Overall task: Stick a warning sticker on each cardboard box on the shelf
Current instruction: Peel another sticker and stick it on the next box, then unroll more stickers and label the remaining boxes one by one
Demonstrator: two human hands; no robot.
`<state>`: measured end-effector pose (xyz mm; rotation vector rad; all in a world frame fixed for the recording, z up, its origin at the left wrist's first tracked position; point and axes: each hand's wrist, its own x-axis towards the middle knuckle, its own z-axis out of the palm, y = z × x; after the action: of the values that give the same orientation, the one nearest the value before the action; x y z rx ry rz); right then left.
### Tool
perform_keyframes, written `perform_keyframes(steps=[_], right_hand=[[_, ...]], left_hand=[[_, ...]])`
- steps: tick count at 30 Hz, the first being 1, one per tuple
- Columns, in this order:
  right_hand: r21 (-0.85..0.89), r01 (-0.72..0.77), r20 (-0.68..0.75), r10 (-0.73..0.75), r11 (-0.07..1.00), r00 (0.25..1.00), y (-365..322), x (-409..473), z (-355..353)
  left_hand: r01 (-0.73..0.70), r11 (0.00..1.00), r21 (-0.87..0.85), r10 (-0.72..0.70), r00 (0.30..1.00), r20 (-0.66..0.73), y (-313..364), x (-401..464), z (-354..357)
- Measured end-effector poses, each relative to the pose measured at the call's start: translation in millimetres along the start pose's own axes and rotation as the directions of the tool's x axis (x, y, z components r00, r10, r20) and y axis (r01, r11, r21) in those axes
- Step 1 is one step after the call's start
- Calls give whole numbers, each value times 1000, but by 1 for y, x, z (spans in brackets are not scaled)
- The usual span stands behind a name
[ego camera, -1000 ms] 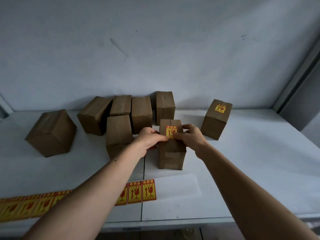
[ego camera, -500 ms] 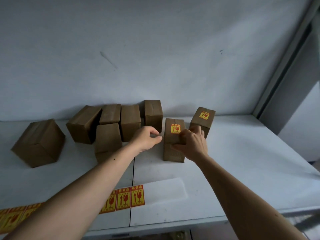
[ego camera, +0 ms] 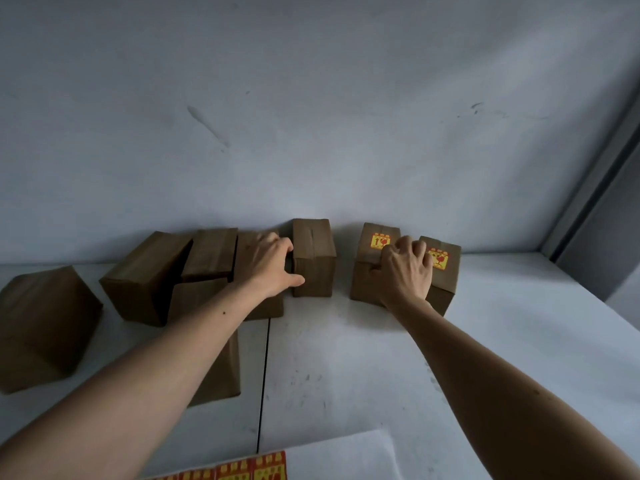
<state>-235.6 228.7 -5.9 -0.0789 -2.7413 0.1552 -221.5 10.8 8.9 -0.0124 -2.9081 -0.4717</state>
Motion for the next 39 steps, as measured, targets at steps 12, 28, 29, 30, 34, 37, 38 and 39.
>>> perform_keyframes(steps=[12,28,29,30,34,37,38,39], right_hand=[[160,180,195,-210,971,958,-57,14,18],[270,153,28,-167,951,986,-24,-126,-27],[283,152,37,-169,947,985,-23,-134,-29],[292,153,51,-175,944,983,-24,-140,-31],[300,129,123,-172,945,977,-26,-161,-37],[383,-22,174,-49,923,983,-29,-181,-41],[413,-65,175,-10,909,984,-31,-189,-43],[437,-88,185,7,895,983,-33,-198,-44]], left_hand=[[-40,940,340,7,995,98,1,19,19],[-3,974,228,34,991,-130,28,-122,0],[-1,973,230,33,990,-137,27,-133,0],[6,974,225,27,990,-141,26,-143,0],[19,975,220,-4,998,-68,17,-172,-5],[5,982,189,6,998,-58,12,-188,-15],[10,990,141,-2,998,-61,10,-195,-18],[31,996,82,-27,999,-44,8,-202,-21]])
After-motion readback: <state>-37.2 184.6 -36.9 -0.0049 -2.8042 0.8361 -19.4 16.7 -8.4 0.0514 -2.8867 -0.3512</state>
